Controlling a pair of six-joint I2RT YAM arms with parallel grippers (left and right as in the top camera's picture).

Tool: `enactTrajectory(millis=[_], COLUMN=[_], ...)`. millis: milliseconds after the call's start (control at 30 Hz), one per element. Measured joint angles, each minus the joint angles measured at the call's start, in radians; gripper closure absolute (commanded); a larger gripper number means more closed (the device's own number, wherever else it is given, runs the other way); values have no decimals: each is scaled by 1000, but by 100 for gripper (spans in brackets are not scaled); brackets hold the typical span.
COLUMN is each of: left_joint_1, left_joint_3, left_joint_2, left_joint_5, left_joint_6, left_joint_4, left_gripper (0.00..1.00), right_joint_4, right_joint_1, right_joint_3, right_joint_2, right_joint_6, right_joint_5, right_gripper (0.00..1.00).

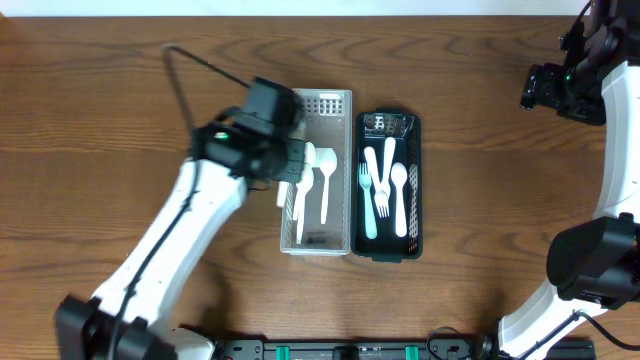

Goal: Pack container
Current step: 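Place the last spoon into the silver tray and release it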

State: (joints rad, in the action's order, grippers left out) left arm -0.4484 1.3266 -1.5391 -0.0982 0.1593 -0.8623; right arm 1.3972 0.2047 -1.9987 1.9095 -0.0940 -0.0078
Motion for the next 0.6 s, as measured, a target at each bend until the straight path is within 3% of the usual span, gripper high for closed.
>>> enactTrajectory(millis=[267,333,500,600], left_joint_1=[-63,-62,-63,-63], left_joint_3=[0,0,0,4], left_joint_2=[-209,-241,-267,-266], left_joint_5=[0,0,0,21], left_joint_6=[0,0,-12,-17], left_joint_4=[59,68,90,74], left_gripper=[92,73,53,47], right_joint_4=[0,1,2,2], right_joint_1=[0,0,0,0], right_joint_3=[0,0,0,0], right_joint_2=[0,0,0,0], right_joint_6=[0,0,0,0], right_joint_5=[0,0,0,0], right_gripper=[17,16,16,16])
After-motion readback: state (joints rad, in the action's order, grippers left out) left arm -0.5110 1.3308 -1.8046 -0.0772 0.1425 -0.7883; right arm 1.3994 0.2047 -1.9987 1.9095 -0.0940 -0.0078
